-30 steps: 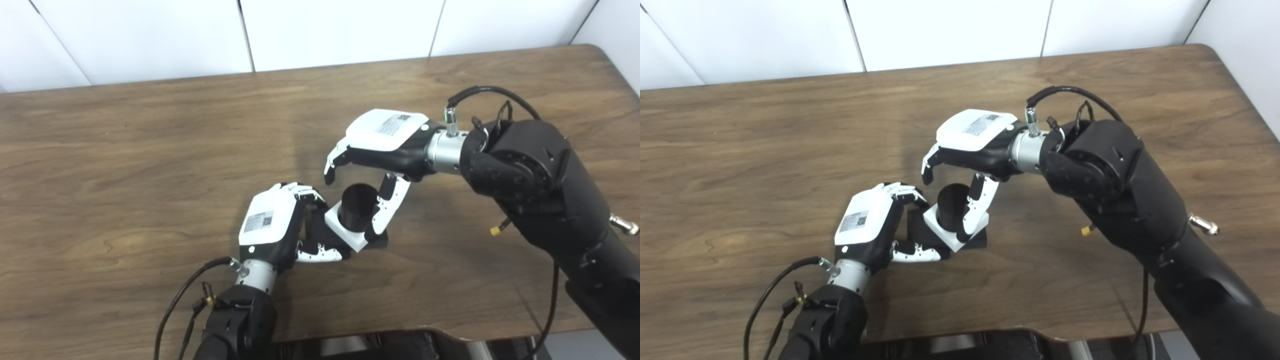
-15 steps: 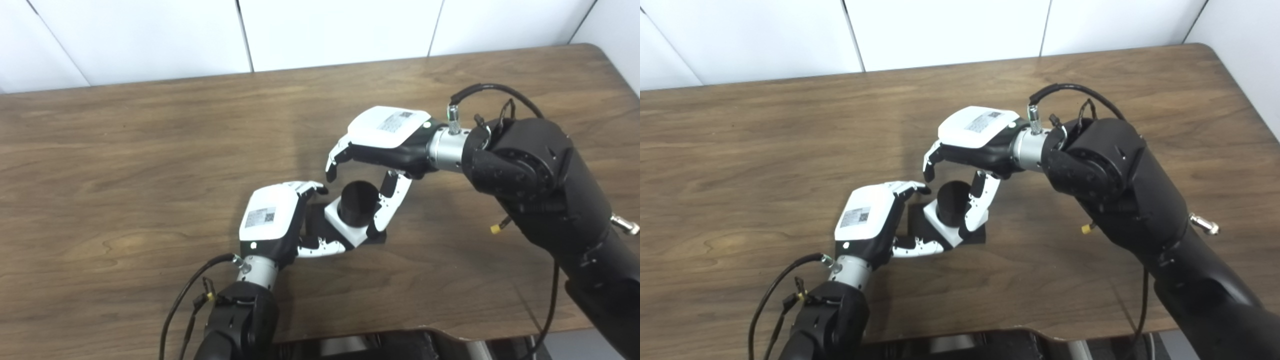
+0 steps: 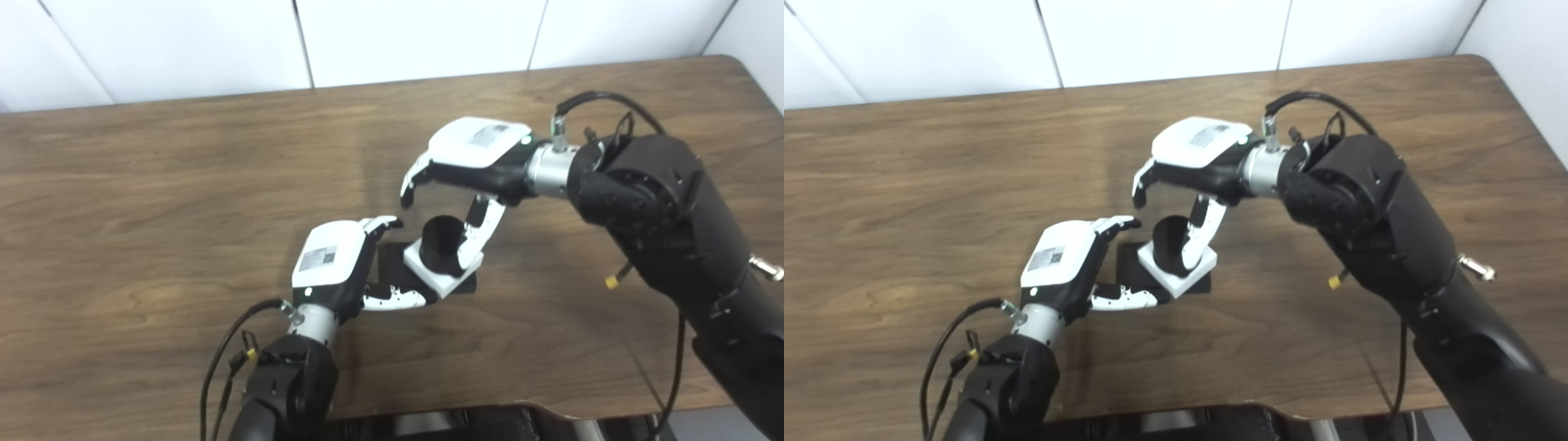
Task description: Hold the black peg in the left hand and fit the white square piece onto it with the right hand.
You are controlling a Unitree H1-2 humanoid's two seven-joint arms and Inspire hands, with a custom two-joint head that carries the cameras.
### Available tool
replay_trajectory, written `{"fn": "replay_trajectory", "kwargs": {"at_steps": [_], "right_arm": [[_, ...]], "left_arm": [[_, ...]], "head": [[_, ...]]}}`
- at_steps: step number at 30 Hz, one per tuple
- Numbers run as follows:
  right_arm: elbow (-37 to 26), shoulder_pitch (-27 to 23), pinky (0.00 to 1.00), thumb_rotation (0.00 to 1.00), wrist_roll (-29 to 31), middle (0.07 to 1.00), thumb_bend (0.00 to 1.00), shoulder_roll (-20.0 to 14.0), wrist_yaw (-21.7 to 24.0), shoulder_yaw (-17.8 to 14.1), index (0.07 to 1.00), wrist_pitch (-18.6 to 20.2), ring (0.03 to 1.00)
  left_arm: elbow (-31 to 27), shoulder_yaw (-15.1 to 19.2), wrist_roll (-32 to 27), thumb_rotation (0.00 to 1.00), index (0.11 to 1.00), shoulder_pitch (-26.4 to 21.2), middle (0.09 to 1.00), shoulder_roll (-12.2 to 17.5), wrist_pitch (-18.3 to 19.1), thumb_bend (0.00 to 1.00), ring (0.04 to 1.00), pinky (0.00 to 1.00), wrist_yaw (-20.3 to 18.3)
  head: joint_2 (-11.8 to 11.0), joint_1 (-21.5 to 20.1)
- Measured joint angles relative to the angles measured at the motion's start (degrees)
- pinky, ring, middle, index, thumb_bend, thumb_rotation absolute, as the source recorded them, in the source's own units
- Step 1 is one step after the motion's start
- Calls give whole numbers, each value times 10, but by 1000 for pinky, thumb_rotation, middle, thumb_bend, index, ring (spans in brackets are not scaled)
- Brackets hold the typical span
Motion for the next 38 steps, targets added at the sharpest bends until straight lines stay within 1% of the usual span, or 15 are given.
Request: {"fn": "replay_trajectory", "kwargs": {"at_steps": [5,9,12,15,18,21,24,25,27,29,31,33,34,36,38], "right_arm": [[2,0,785,459,4,823,1000,4,-9,1,729,0,870],[2,0,794,466,7,825,1000,4,-15,-1,733,0,873],[2,0,800,466,9,830,1000,2,-16,-3,735,0,875],[5,0,790,460,11,827,1000,1,-20,-8,732,0,871],[15,1,784,466,15,824,1000,-3,-27,-17,741,0,862],[17,4,777,465,21,825,1000,-11,-34,-28,754,0,857],[15,10,795,438,31,847,1000,-13,-37,-41,799,12,869],[15,17,794,460,40,852,985,-12,-39,-49,826,20,872],[15,37,787,567,65,883,884,-12,-48,-73,902,30,889],[15,61,775,754,94,924,792,-12,-59,-95,973,46,906],[15,90,803,941,117,969,724,-12,-75,-119,995,62,930],[15,119,839,985,141,987,653,-12,-98,-147,999,70,947],[16,135,856,994,151,994,617,-12,-112,-161,1000,71,955],[16,169,867,999,172,999,618,-9,-147,-191,1000,72,960],[22,198,933,1000,197,1000,615,2,-186,-221,1000,72,986]], "left_arm": [[-29,24,-11,488,862,-15,860,30,0,1000,847,808,-78],[-58,30,-22,412,903,-46,890,67,0,1000,884,853,-182],[-65,36,-23,380,907,-68,886,82,-1,1000,879,842,-236],[-73,53,-30,372,912,-75,900,86,0,994,891,837,-261],[-74,84,-47,359,897,-73,895,89,6,990,884,812,-263],[-80,119,-74,360,887,-67,889,87,13,989,874,783,-243],[-79,154,-112,413,889,-53,891,81,14,985,877,753,-193],[-79,165,-122,438,893,-47,893,77,14,979,875,739,-176],[-78,180,-148,511,902,-36,899,72,12,971,875,723,-149],[-77,196,-175,593,916,-24,911,70,11,955,883,719,-118],[-74,221,-212,581,921,-10,921,61,9,942,891,732,-80],[-61,250,-264,494,911,3,914,43,-15,902,896,782,-25],[-50,266,-296,485,912,10,916,28,-32,879,902,815,4],[-32,286,-344,489,917,21,930,4,-56,840,924,880,56],[-20,298,-389,624,970,32,966,-10,-77,783,958,929,84]], "head": [[-4,3],[-6,3],[-11,6],[-15,10],[-19,10],[-22,9],[-25,9],[-25,9],[-28,7],[-28,7],[-32,4],[-32,4],[-32,4],[-36,-6],[-37,-8]]}}
